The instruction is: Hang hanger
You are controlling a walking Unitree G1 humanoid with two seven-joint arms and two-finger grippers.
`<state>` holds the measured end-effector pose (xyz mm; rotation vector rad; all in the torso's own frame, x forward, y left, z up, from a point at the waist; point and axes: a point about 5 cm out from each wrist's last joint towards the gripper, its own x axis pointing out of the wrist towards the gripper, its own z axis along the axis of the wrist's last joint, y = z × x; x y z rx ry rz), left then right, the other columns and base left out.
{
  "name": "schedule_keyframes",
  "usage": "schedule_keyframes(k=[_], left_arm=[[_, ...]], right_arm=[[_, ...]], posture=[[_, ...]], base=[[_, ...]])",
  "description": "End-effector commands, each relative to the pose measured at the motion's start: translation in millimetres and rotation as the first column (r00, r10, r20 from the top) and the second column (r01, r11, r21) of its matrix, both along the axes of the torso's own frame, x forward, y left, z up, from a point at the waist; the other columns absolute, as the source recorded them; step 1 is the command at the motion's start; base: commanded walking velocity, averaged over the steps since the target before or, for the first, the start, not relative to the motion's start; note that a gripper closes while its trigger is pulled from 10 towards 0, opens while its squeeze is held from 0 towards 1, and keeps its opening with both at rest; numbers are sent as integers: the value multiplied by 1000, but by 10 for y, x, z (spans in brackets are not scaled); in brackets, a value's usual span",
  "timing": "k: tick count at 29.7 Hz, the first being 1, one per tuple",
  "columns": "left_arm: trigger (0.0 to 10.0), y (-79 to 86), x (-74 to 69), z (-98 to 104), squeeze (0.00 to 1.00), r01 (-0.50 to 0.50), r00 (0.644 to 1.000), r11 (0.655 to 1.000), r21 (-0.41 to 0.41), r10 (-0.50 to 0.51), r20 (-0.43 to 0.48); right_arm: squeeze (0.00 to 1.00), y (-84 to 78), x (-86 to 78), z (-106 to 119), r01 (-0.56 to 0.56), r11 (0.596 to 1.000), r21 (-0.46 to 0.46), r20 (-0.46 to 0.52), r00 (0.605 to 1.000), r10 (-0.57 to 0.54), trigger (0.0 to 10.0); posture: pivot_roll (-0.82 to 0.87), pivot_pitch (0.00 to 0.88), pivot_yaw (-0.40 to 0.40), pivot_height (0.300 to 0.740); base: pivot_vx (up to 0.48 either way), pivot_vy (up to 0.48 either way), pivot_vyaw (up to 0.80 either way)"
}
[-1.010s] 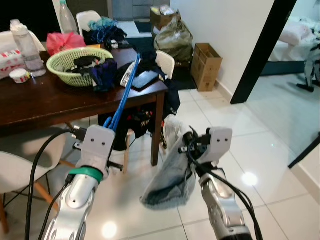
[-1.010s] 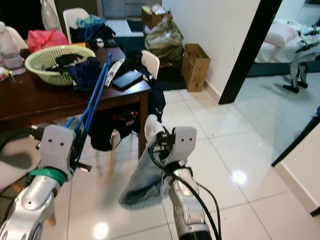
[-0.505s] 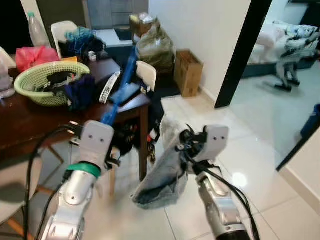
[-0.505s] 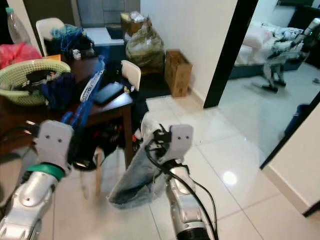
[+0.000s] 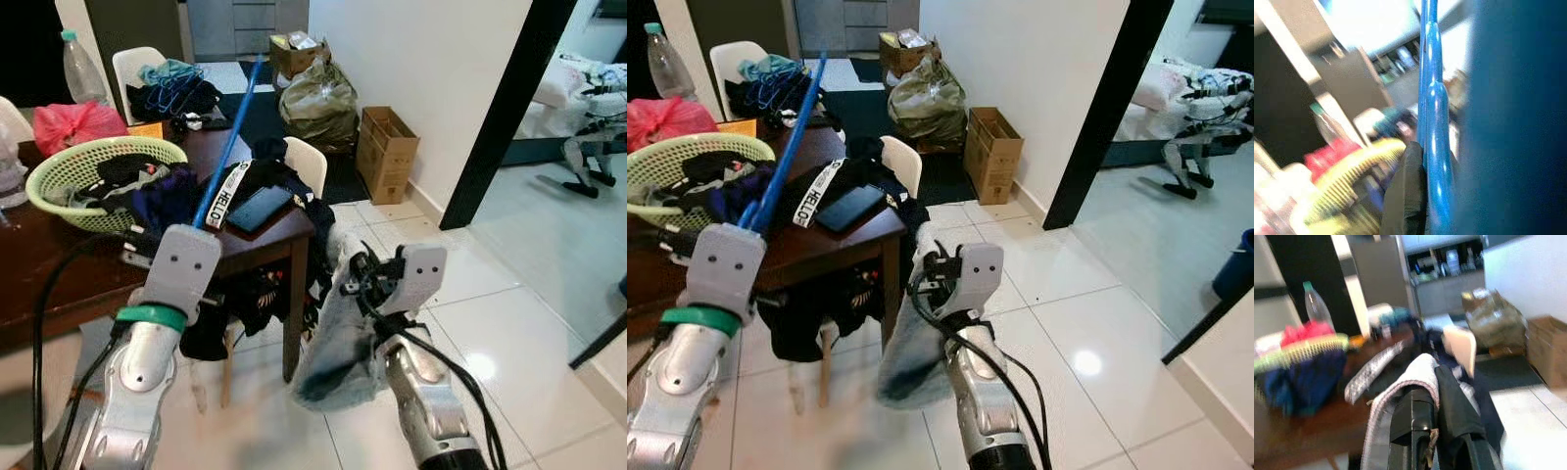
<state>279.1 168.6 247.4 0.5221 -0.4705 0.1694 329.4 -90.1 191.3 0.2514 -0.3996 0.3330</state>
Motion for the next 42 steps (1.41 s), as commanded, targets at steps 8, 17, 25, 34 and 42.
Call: schedule_keyframes(k=[8,17,25,34,42], left_arm=[[10000,83,-92,558,0,-151,949,979,136,105,298],[10000,106,-134,754,0,-222,905,962,158,143,401],[10000,97,-171,835,0,-263,876,950,168,163,454],[10000,77,-175,831,0,-271,876,945,185,162,455],[10000,6,-175,719,0,-220,907,946,239,108,407]], right_arm=[[0,218,-57,1144,-195,976,94,390,909,144,10000],[0,209,-145,1835,-266,944,197,581,807,106,10000],[0,162,-104,2141,-285,926,247,632,772,69,10000],[0,389,63,1961,-293,936,197,555,820,139,10000],[0,408,348,1233,-106,993,-53,316,941,118,10000]], posture=[[60,18,49,740],[73,16,45,740],[85,14,33,740],[91,14,26,740],[97,25,22,740]], base=[[466,0,0],[466,0,0],[466,0,0],[425,0,0],[35,0,0]])
